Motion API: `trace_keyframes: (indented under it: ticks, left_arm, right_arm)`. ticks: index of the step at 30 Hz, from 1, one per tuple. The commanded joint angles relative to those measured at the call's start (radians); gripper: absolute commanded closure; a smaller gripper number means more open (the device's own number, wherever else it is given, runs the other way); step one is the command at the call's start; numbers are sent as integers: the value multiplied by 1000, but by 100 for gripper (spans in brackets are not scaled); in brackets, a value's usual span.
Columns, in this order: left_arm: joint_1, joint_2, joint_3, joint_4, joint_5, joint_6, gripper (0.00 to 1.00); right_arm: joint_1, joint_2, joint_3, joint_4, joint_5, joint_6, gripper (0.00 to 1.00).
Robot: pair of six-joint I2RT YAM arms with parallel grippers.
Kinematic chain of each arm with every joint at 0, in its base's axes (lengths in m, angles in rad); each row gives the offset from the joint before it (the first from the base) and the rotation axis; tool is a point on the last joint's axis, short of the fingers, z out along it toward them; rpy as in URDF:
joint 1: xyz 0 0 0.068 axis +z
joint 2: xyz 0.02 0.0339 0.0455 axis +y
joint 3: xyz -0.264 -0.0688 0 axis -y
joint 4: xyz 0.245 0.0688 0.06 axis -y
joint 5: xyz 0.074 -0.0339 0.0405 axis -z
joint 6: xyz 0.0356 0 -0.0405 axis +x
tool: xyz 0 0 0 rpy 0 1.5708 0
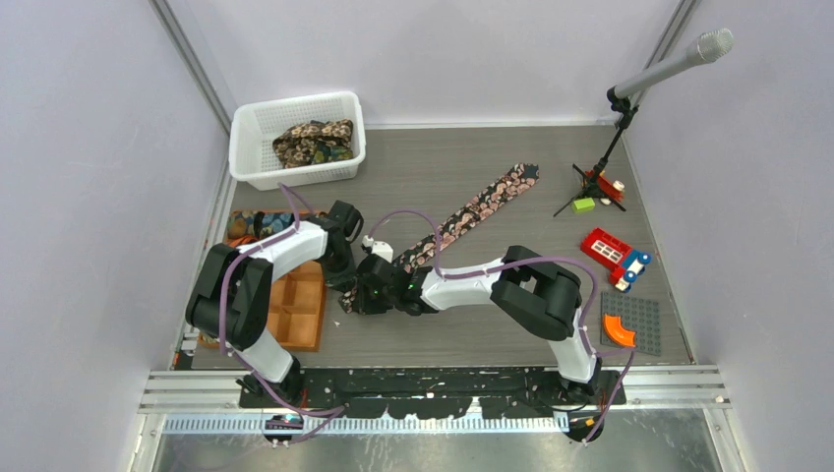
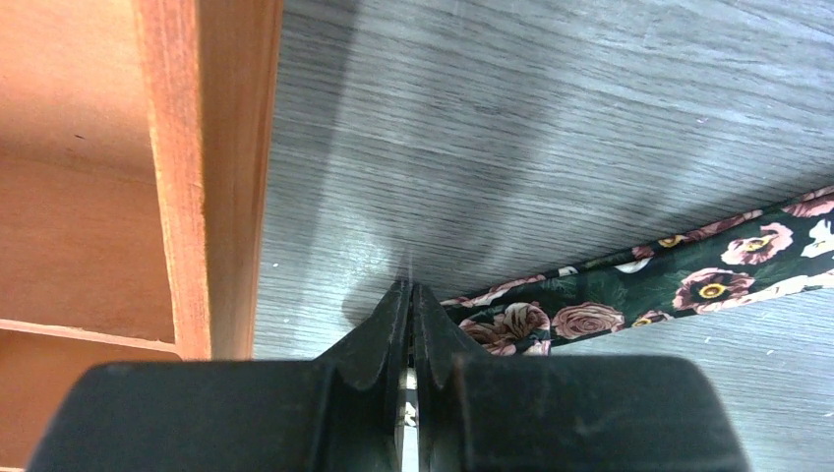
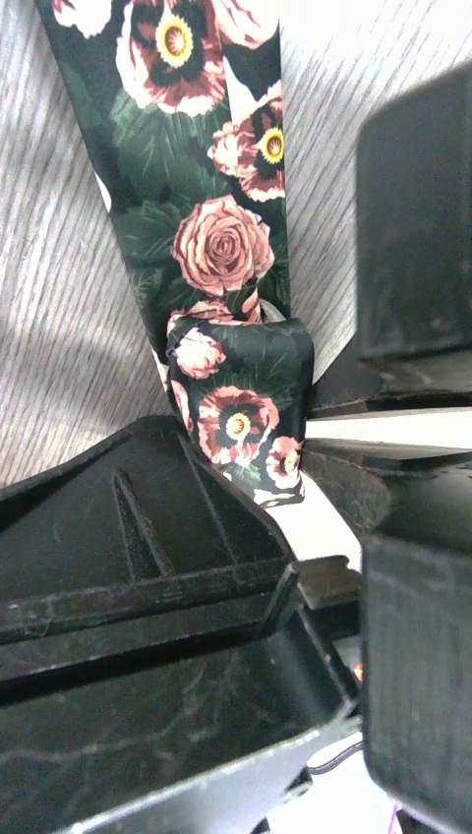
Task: Roll the ties
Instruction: Roll the tie at the center of the board.
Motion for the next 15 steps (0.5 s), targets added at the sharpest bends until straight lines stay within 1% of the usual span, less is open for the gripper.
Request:
trace_keyframes:
  ticks: [1,7,15]
  left_arm:
    - [-9,8,-40,-33,144,-54,94]
    - [-9,5,-12,-59,83,-40,94]
    - [-9,-36,59,-118,-29,-19,82]
  right_arm:
    - [1,8,-19,23,59,-25,82]
    - [4,-29,-53,23,56,-26,82]
    - [7,-138,-109,8,33,-79,80]
